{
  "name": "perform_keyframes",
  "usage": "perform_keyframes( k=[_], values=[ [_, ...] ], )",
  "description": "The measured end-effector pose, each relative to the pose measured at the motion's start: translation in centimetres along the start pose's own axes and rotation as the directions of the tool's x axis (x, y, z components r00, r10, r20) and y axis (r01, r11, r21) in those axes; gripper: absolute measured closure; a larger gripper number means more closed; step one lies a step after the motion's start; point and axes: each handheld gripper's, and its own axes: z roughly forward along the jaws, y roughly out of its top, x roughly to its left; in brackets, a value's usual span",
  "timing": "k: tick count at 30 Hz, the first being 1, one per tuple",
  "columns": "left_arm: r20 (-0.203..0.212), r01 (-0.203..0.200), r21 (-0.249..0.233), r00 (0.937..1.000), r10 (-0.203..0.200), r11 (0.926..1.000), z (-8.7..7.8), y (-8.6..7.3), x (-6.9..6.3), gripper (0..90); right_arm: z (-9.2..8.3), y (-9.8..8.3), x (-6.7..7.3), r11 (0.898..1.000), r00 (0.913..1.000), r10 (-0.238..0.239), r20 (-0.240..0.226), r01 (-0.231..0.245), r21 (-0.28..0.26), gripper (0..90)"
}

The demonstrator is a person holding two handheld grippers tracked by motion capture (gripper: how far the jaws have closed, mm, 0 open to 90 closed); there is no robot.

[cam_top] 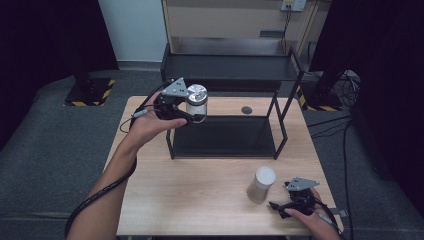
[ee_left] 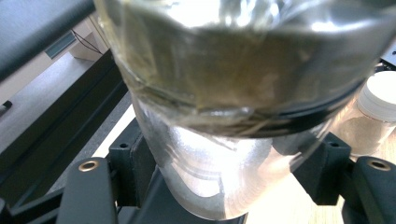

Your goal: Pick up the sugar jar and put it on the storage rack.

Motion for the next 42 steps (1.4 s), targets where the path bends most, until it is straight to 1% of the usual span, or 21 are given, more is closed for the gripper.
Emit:
perform_keyframes(
  k=[10,14,22,27,29,33,36,39,42],
  values=[
    [-0.01,-0.011,0.003,0.9999,0.011,0.9999,-1.2,2.0,-0.1,30.4,0.0,0.0,0.0,1.0,1.0,0.0,0.001,0.0,-0.001,1.0],
    [-0.009,-0.015,0.001,0.9998,0.015,0.9999,-1.5,2.7,0.0,30.4,0.0,0.0,0.0,1.0,1.0,0.0,0.001,0.0,-0.001,1.0],
    [-0.008,-0.01,0.006,0.9999,0.01,0.9999,-1.8,3.8,0.4,30.4,0.0,0.0,0.0,1.0,1.0,-0.001,0.001,0.001,-0.001,1.0],
    [0.006,0.004,0.011,1.0,-0.004,0.9999,-2.2,4.8,0.9,30.4,0.0,0.0,0.0,1.0,1.0,-0.001,0.0,0.001,-0.001,1.0],
    [0.015,0.003,0.007,0.9999,-0.003,1.0,-2.4,5.2,1.0,30.4,0.0,0.0,0.0,1.0,1.0,-0.001,0.001,0.001,-0.001,1.0],
    [0.009,0.002,0.006,1.0,-0.002,1.0,-2.7,6.1,1.2,30.4,0.0,0.0,0.0,1.0,1.0,-0.001,0.0,0.001,-0.001,1.0],
    [0.005,0.008,0.005,1.0,-0.008,1.0,-3.0,6.7,1.4,30.4,0.0,0.0,0.0,1.0,1.0,-0.001,0.0,0.001,-0.002,1.0],
    [-0.014,0.006,0.013,0.9999,-0.006,0.9999,-3.1,7.3,1.2,30.4,0.0,0.0,0.0,1.0,1.0,-0.001,0.0,0.001,-0.001,1.0],
    [-0.021,0.023,0.014,0.9995,-0.022,0.9996,-3.1,7.9,1.4,30.4,0.0,0.0,0.0,1.0,1.0,-0.001,0.0,0.001,-0.001,1.0]
  ],
)
